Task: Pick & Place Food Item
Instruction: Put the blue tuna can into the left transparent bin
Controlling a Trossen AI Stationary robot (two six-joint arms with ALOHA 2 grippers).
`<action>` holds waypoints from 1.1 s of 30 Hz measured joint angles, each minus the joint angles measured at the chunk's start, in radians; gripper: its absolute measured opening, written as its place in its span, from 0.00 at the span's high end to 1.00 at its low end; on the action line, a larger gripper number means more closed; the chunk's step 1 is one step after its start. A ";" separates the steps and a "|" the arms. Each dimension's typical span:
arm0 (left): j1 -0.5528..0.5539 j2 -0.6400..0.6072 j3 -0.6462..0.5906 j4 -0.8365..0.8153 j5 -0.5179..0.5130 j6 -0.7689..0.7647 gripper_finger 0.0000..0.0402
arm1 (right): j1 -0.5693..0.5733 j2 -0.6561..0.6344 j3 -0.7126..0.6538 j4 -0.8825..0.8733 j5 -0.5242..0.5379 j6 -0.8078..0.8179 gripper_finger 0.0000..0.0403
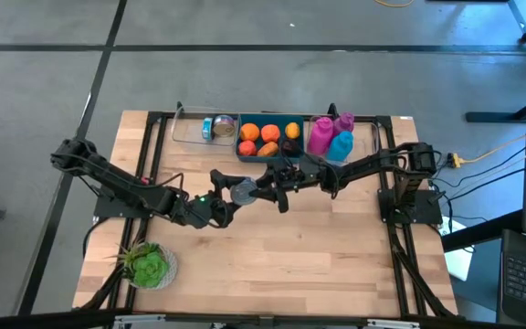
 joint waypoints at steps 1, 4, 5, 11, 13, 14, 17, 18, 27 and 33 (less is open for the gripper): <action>0.000 0.000 0.000 0.000 -0.007 0.003 0.03 | 0.000 0.000 0.000 0.001 0.000 0.000 0.64; 0.000 0.001 0.000 0.000 -0.020 0.006 0.01 | 0.000 0.000 0.000 0.003 0.002 0.001 0.64; 0.000 0.001 0.000 0.000 -0.026 0.006 0.01 | 0.000 0.000 0.000 0.004 0.002 0.001 0.64; -0.001 0.001 0.013 -0.012 -0.031 0.007 0.00 | 0.000 0.000 0.001 0.005 0.000 0.000 0.64; -0.009 0.001 0.026 -0.022 -0.035 0.012 0.00 | 0.000 0.000 0.002 0.006 -0.004 -0.005 0.64; -0.014 0.002 0.034 -0.025 -0.043 0.019 0.00 | 0.000 0.000 0.002 0.006 -0.005 -0.006 0.64; -0.037 0.002 0.056 -0.051 -0.082 0.033 0.00 | 0.000 -0.001 0.002 0.009 -0.009 -0.007 0.64; -0.046 -0.001 0.062 -0.063 -0.104 0.032 0.00 | -0.001 -0.001 0.002 0.009 -0.009 -0.008 0.64; -0.086 -0.052 0.077 -0.133 -0.137 -0.060 0.00 | -0.017 -0.002 0.002 0.036 -0.023 -0.014 0.64; -0.116 -0.084 0.080 -0.150 -0.142 -0.134 0.00 | -0.031 -0.001 -0.002 0.016 -0.022 -0.029 0.64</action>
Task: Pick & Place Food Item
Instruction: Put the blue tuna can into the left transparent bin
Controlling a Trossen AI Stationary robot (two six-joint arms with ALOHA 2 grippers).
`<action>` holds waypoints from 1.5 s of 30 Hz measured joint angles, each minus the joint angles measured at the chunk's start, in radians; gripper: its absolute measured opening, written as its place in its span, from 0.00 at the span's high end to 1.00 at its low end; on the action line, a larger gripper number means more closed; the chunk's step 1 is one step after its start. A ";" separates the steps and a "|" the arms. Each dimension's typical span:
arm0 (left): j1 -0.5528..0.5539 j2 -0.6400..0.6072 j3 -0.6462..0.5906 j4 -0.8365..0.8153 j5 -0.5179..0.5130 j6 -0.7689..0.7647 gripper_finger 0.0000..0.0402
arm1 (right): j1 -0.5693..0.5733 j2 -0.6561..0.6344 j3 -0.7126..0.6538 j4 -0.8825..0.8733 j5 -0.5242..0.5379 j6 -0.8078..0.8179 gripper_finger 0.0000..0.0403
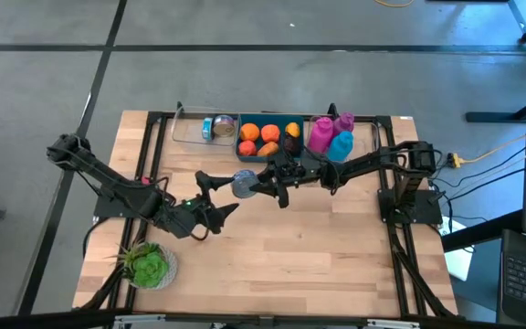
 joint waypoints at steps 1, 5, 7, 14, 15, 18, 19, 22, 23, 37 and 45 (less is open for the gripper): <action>-0.008 -0.010 0.000 -0.006 0.004 -0.016 0.00 | -0.003 -0.001 0.000 0.003 -0.001 0.000 0.64; -0.044 -0.071 0.000 -0.048 0.013 -0.107 0.00 | -0.007 -0.002 0.000 -0.004 -0.005 -0.010 0.64; -0.060 -0.101 -0.001 -0.091 0.017 -0.172 0.00 | -0.008 -0.003 0.001 -0.009 -0.004 -0.024 0.64; -0.095 -0.167 -0.003 -0.202 0.032 -0.351 0.00 | -0.007 -0.019 0.002 -0.038 -0.004 -0.066 0.64; -0.099 -0.171 -0.003 -0.209 0.041 -0.366 0.00 | -0.006 -0.019 0.003 -0.043 -0.004 -0.074 0.64; -0.101 -0.176 -0.004 -0.213 0.077 -0.401 0.00 | -0.006 -0.022 0.003 -0.066 -0.003 -0.091 0.64; -0.101 -0.176 -0.004 -0.211 0.088 -0.410 0.00 | -0.006 -0.023 0.003 -0.077 0.004 -0.102 0.64; -0.101 -0.175 -0.004 -0.194 0.094 -0.431 0.00 | 0.001 -0.023 0.003 -0.104 0.046 -0.145 0.64; -0.101 -0.175 -0.004 -0.188 0.093 -0.442 0.00 | 0.003 -0.023 0.004 -0.111 0.053 -0.166 0.64; -0.015 -0.167 -0.006 -0.313 0.117 -0.693 0.00 | 0.051 -0.024 0.131 -0.375 0.075 -0.390 0.64; 0.090 -0.167 -0.077 -0.189 0.322 -0.718 0.00 | 0.082 -0.024 0.167 -0.433 0.116 -0.409 0.64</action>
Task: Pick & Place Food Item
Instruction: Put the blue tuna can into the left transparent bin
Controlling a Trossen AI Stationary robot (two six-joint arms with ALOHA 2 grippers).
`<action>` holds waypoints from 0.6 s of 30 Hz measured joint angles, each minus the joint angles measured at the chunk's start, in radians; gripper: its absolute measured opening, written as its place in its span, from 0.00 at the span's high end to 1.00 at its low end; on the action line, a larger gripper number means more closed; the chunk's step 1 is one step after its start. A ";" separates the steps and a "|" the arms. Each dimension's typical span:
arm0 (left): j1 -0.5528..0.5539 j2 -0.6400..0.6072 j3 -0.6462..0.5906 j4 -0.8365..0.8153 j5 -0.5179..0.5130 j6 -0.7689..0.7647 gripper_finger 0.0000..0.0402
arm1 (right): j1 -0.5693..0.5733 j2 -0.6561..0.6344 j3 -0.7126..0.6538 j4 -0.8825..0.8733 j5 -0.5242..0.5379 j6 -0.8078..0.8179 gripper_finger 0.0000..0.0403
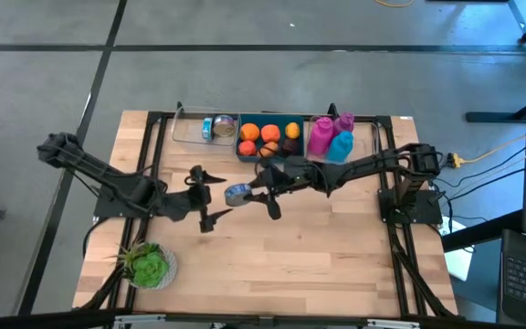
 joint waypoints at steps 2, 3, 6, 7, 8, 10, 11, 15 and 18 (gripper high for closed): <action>0.016 -0.003 -0.019 0.046 0.039 0.018 0.00 | 0.006 0.000 0.002 -0.008 0.009 -0.003 0.64; 0.023 -0.005 -0.025 0.062 0.053 0.021 0.00 | 0.008 0.000 0.003 -0.010 0.013 -0.006 0.64; 0.047 -0.006 -0.028 0.074 0.073 0.021 0.00 | 0.008 0.000 0.003 -0.024 0.016 -0.006 0.64; 0.056 -0.006 -0.029 0.073 0.078 0.019 0.00 | 0.008 0.000 0.003 -0.026 0.018 -0.006 0.64; 0.065 -0.005 -0.029 0.076 0.082 0.017 0.00 | 0.008 0.000 0.003 -0.027 0.020 -0.006 0.64; 0.089 0.000 -0.029 0.083 0.092 0.014 0.00 | 0.010 -0.002 0.003 -0.027 0.034 -0.017 0.64; 0.101 0.003 -0.029 0.082 0.106 0.011 0.00 | 0.013 -0.009 0.003 -0.037 0.048 -0.024 0.64; 0.150 0.023 -0.029 0.085 0.169 -0.006 0.00 | 0.026 -0.046 0.003 -0.057 0.092 -0.064 0.64; 0.174 0.032 -0.029 0.101 0.197 -0.005 0.00 | 0.033 -0.064 0.004 -0.069 0.112 -0.074 0.64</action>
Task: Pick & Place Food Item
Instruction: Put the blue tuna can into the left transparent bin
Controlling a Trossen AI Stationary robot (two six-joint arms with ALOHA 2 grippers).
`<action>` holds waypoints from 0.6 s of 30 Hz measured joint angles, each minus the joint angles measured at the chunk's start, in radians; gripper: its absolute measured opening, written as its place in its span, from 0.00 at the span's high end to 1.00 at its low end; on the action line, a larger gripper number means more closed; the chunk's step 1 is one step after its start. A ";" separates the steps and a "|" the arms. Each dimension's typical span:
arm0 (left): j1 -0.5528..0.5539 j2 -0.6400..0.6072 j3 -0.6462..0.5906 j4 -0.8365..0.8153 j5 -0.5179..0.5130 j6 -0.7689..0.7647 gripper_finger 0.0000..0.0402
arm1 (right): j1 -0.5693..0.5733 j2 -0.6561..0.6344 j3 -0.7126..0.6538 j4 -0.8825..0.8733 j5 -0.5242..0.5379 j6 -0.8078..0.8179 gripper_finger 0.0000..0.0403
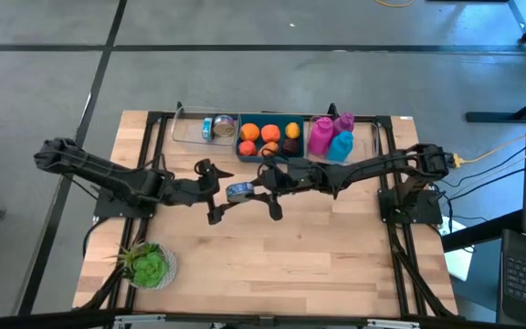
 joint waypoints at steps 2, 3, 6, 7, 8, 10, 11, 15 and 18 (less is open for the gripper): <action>0.011 0.001 0.000 0.024 0.022 0.014 0.00 | 0.003 -0.002 0.000 -0.004 0.004 -0.002 0.64; 0.015 0.000 0.000 0.038 0.038 0.024 0.00 | 0.003 -0.002 0.000 -0.008 0.004 -0.003 0.64; 0.029 0.000 0.000 0.068 0.090 0.037 0.00 | 0.004 -0.002 0.000 -0.014 0.004 -0.003 0.64; 0.034 0.000 0.000 0.070 0.102 0.038 0.00 | 0.004 -0.002 0.000 -0.013 0.004 -0.003 0.64; 0.040 0.000 0.000 0.068 0.109 0.037 0.00 | 0.005 -0.002 0.000 -0.012 0.004 -0.003 0.64; 0.051 0.000 0.000 0.064 0.117 0.036 0.00 | 0.009 -0.002 0.000 -0.012 0.004 -0.006 0.64; 0.054 0.000 0.000 0.064 0.121 0.037 0.00 | 0.011 -0.002 0.000 -0.012 0.004 -0.011 0.64; 0.065 0.000 0.000 0.065 0.128 0.037 0.01 | 0.019 -0.002 0.000 -0.012 0.004 -0.022 0.64; 0.073 0.002 0.000 0.063 0.132 0.037 0.05 | 0.023 -0.002 0.000 -0.010 0.005 -0.023 0.64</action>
